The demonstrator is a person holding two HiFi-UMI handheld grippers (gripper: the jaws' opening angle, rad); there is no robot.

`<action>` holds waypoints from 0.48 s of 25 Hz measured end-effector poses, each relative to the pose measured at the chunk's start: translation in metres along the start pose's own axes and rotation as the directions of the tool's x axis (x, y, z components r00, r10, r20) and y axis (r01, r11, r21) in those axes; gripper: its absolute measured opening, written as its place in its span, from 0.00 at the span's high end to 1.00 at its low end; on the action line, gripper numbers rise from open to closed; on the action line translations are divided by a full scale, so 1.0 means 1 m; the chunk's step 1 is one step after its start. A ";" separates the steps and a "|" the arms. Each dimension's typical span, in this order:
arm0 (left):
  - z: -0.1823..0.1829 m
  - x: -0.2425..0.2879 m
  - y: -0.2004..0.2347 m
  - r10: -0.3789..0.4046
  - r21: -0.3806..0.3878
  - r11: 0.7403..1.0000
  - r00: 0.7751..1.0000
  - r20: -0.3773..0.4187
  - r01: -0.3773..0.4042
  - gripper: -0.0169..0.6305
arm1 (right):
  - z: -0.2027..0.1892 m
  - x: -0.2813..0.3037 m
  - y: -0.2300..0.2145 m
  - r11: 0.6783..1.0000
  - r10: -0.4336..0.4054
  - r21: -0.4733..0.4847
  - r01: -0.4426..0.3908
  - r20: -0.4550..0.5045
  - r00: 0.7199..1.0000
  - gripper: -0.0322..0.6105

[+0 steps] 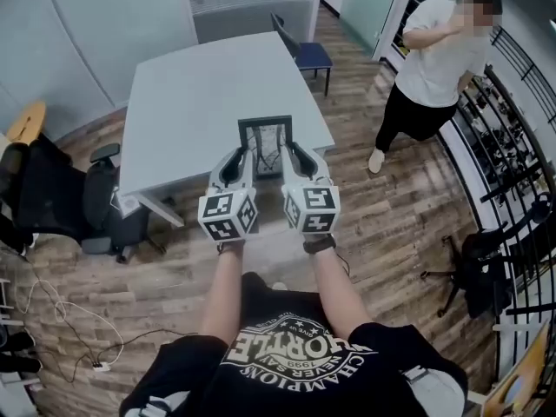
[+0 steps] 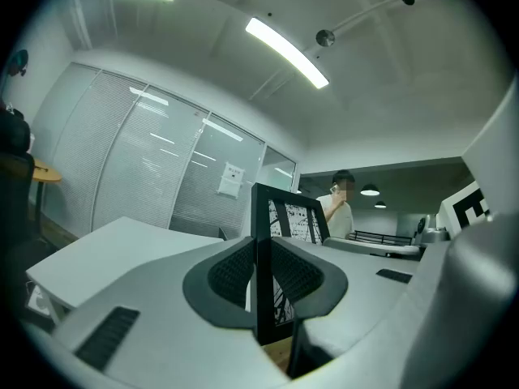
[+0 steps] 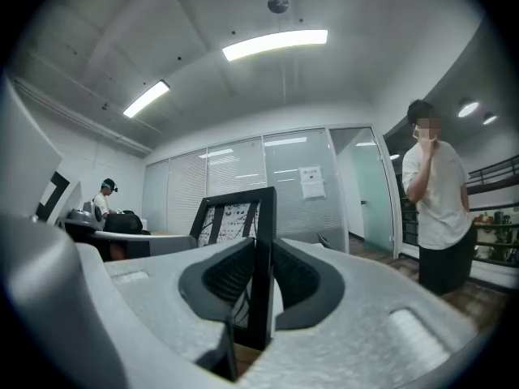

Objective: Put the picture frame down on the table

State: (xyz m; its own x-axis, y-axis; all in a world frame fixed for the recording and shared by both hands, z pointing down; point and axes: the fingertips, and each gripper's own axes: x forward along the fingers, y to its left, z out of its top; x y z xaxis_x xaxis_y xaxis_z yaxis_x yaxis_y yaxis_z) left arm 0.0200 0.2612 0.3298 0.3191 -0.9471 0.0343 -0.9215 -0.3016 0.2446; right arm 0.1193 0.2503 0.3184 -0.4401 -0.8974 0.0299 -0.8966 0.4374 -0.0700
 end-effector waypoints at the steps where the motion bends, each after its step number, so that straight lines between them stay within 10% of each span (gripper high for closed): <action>1: -0.003 0.001 -0.001 0.004 -0.001 1.000 1.000 -0.003 -0.004 0.87 | -0.003 0.000 -0.002 1.000 0.002 -0.002 -0.002 -0.004 1.000 0.84; 12: -0.019 0.054 0.023 0.021 -0.027 0.999 0.999 -0.034 -0.022 0.86 | -0.024 0.052 -0.028 0.999 0.046 0.030 -0.045 -0.033 0.998 0.84</action>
State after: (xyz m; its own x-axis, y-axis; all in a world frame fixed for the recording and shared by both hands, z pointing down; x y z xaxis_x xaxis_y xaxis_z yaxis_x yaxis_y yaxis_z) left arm 0.0203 0.2054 0.3554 0.3073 -0.9488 0.0726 -0.9220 -0.2780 0.2695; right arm 0.1202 0.1932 0.3453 -0.4820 -0.8742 0.0593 -0.8741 0.4750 -0.1016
